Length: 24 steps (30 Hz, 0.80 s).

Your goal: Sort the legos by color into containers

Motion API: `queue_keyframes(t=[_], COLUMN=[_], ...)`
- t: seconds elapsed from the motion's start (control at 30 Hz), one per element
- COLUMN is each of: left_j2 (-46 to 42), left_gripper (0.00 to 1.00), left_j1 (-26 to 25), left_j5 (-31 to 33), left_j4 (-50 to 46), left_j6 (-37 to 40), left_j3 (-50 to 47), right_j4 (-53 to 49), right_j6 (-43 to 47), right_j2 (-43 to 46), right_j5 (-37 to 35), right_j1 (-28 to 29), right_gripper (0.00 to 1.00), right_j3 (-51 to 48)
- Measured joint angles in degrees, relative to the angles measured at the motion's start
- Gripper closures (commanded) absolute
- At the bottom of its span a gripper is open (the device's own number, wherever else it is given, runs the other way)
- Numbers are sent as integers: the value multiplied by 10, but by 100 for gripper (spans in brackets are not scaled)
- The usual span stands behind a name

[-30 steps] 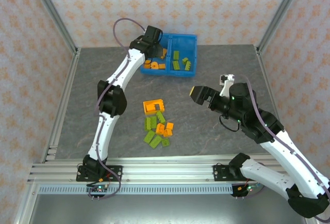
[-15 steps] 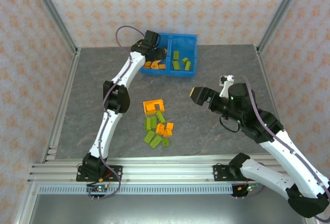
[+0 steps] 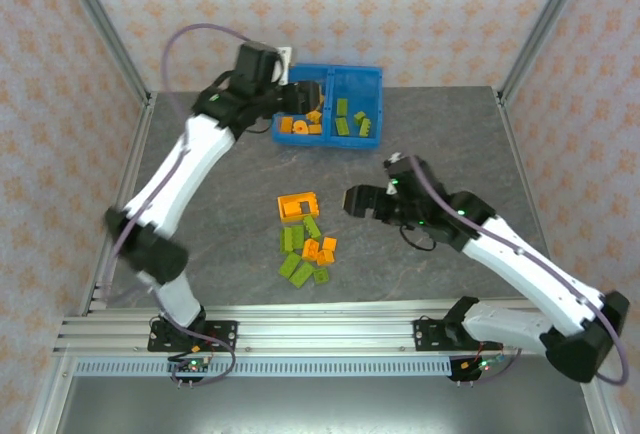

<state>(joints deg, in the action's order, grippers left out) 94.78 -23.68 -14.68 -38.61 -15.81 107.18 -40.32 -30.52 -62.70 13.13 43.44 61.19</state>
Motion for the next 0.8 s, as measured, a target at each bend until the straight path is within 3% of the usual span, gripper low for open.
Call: queue_keyframes(t=[0.17,0.27,0.37,0.57,0.8], left_j2=[-213,-271,-291,-334,-354], left_gripper=[24,17,11,1,0], left_j1=[1,0,0,0,0], left_j5=[1,3,17,42,44], left_j4=[12,-13,-52,-86,-81], left_j6=[41,57,70,74,74], left_j3=[-193,-275,-336,-382,-390], right_j4=[-7,5,23,69,142], right_j6=[25,29,25,12,-15], right_j2=[-89,-133,-173,-234,-262], right_j5=[11,17,20,32,38], right_j1=[57,81,99,105,105], right_gripper=[6,14,21,23,36], right_j3=[-3,-9,-17,-40,-80])
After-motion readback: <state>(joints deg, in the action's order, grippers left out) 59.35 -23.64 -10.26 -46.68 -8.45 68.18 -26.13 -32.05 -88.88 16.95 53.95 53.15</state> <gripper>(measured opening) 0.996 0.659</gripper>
